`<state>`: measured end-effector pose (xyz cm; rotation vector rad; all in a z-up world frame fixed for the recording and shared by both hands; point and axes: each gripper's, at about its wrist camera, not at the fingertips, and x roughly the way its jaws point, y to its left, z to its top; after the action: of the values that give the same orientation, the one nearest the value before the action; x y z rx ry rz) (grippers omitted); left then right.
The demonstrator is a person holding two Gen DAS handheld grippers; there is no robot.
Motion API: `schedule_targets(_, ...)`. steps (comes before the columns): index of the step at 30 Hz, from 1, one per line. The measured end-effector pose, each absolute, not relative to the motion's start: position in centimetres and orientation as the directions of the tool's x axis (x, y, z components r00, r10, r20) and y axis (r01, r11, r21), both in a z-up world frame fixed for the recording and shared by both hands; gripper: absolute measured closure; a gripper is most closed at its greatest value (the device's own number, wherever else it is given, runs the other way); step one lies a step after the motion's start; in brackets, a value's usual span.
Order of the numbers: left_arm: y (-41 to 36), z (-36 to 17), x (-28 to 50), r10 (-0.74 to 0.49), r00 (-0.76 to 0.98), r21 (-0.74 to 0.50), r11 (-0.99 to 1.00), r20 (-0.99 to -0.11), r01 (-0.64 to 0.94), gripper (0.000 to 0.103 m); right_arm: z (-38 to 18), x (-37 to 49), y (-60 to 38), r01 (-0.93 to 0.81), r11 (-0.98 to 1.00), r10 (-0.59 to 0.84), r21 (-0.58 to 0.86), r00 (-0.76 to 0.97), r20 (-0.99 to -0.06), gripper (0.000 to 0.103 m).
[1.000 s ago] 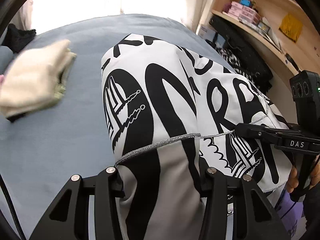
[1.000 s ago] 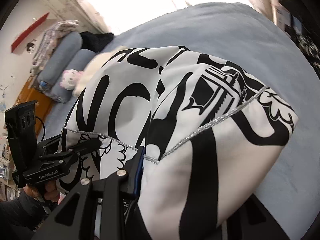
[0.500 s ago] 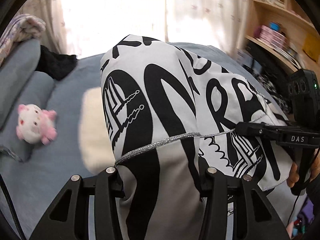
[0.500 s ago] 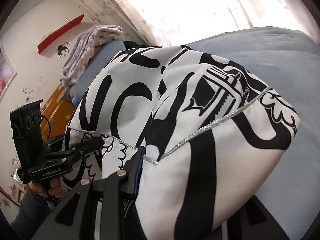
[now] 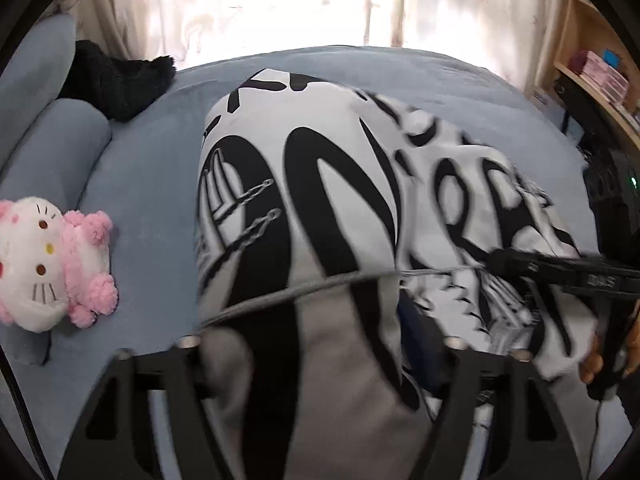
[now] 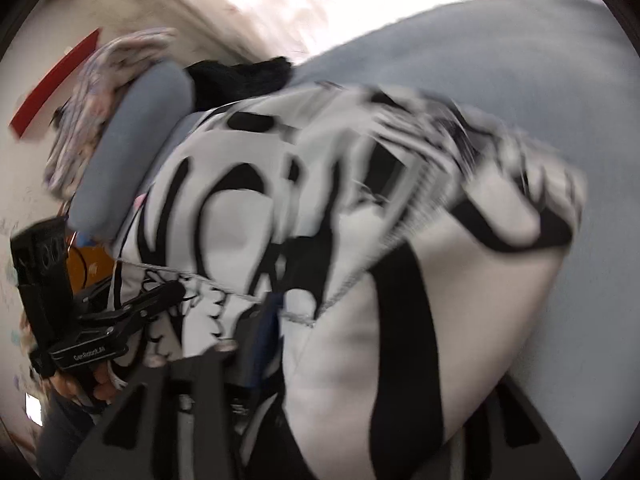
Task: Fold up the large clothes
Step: 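Grasp the folded jacket bundle with both grippers and lift it, then place the jacket bundle on top of the cream blanket and release both grippers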
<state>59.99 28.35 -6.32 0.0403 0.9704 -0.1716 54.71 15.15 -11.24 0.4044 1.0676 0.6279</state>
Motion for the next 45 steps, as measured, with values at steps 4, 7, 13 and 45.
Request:
schedule_targets(4,30.0,-6.7,59.7,-0.206,0.563,-0.128,0.976,-0.8,0.175,0.023,-10.9,53.3,13.7,-0.321,0.735,0.678,0.597,0.331,-0.656,0.051)
schedule_targets(7,30.9,-5.7,59.0,-0.188,0.586,-0.124,0.981,-0.788,0.147,0.023,-8.8,51.4,13.0,-0.354,0.794,0.603,0.493,0.357,-0.714,0.051)
schedule_targets(13,31.5,-1.6,54.4,-0.072,0.705,-0.051,0.997,-0.705,0.051,0.031,-4.8,47.5,11.5,-0.378,0.871,0.475,0.313,0.492,-0.729,0.051)
schedule_targets(45,25.4,0.0,45.1,0.015,0.651,-0.012,0.999,-0.759,-0.038,0.041,-0.5,37.2,8.5,-0.362,0.877,0.468,0.315,0.501,-0.728,0.099)
